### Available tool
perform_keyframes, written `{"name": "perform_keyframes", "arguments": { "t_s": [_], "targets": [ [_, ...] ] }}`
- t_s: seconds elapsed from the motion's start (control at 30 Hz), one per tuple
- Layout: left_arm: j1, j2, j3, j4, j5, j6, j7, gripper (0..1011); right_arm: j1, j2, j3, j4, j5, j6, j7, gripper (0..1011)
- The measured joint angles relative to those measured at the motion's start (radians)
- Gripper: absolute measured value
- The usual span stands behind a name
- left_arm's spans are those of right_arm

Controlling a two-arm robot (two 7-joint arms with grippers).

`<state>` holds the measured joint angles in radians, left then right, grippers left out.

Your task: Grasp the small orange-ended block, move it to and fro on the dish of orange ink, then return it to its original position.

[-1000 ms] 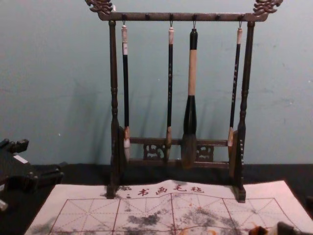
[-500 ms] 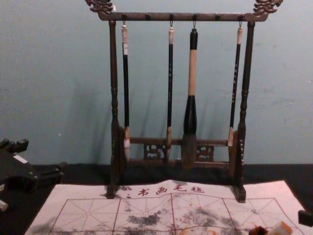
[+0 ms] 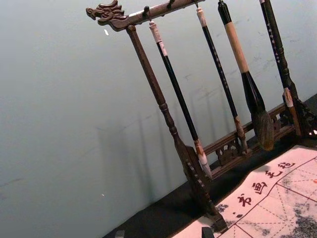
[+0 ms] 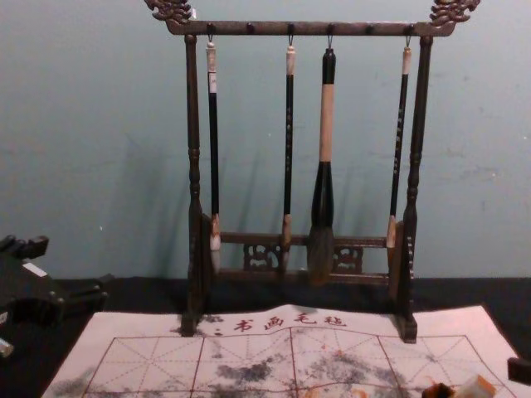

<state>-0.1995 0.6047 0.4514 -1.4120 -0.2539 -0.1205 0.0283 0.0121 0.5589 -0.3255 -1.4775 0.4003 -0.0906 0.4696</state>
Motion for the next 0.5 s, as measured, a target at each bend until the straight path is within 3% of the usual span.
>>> {"name": "perform_keyframes", "arguments": {
  "t_s": [0.5],
  "targets": [
    [0.000, 0.000, 0.000, 0.000, 0.000, 0.000, 0.000, 1001, -0.004, -0.009, 0.011, -0.002, -0.005, 0.004, 0.007, 1002]
  ]
}}
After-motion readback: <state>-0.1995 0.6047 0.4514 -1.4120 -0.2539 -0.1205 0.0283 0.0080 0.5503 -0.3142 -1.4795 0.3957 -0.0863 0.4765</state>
